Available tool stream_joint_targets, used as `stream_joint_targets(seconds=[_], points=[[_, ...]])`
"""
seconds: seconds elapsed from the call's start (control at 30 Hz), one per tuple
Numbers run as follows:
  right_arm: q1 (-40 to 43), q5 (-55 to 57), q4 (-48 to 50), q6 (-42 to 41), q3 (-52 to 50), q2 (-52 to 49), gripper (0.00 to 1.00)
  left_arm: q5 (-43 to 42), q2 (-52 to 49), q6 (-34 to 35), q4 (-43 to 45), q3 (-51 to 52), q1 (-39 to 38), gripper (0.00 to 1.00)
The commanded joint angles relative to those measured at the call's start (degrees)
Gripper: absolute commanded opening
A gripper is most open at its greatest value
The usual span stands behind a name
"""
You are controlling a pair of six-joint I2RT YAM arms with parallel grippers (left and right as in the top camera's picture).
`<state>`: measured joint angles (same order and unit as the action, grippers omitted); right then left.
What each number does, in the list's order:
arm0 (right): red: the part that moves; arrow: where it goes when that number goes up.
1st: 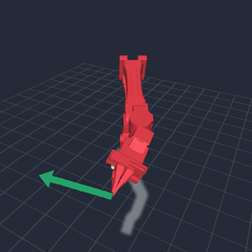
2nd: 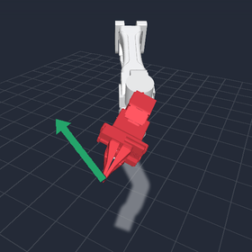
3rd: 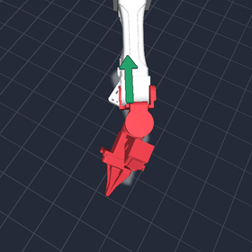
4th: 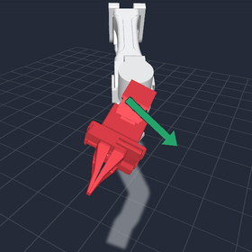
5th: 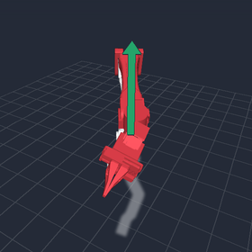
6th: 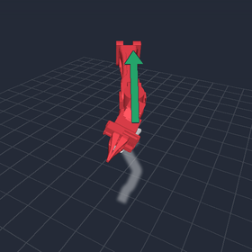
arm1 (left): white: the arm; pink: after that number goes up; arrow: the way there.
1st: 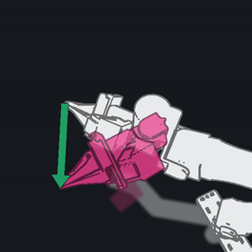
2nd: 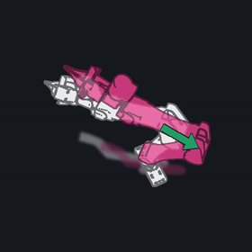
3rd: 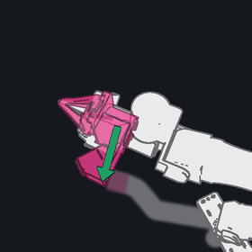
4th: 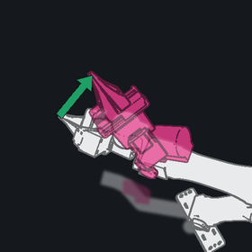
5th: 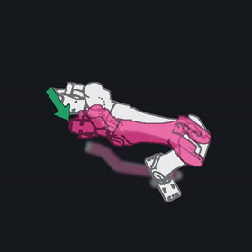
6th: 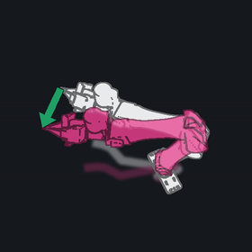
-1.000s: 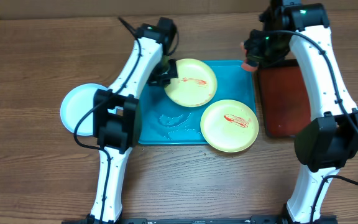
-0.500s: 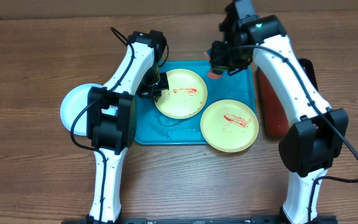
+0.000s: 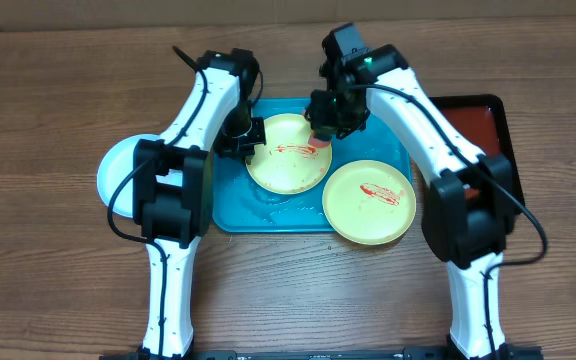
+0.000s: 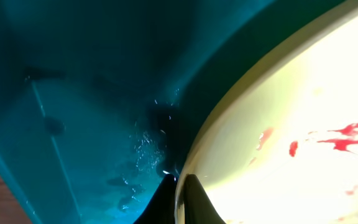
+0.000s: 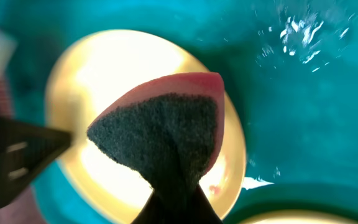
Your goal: Clean dirty plates on tray and stack at the side
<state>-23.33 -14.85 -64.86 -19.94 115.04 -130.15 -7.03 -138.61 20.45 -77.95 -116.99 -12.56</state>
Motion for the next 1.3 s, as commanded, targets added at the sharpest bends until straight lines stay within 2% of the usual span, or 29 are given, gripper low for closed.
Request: stream_joint_targets(seconds=[0.0,0.4,0.7,1.1,1.27], points=[[0.09,-0.72,0.55,-1.18,0.04,-2.56,0.04,-4.37,1.25,-2.78,1.29,1.57,1.77,0.05],[0.02,-1.53,1.14,-2.89,0.02,-9.51,0.04,-13.14,1.25,-6.38,3.45,4.44,4.55,0.04],[-1.42,-10.14,4.22,-2.62,0.04,-15.26,0.04,-17.79,1.25,-7.21,4.46,4.44,4.55,0.04],[-11.06,-13.49,10.19,-7.37,0.04,-15.3,0.04,-21.18,1.25,-7.61,5.18,4.44,4.55,0.04],[-11.63,-12.74,8.5,-7.32,0.15,-15.28,0.04,-21.16,1.25,-7.61,5.55,4.44,4.57,0.04]])
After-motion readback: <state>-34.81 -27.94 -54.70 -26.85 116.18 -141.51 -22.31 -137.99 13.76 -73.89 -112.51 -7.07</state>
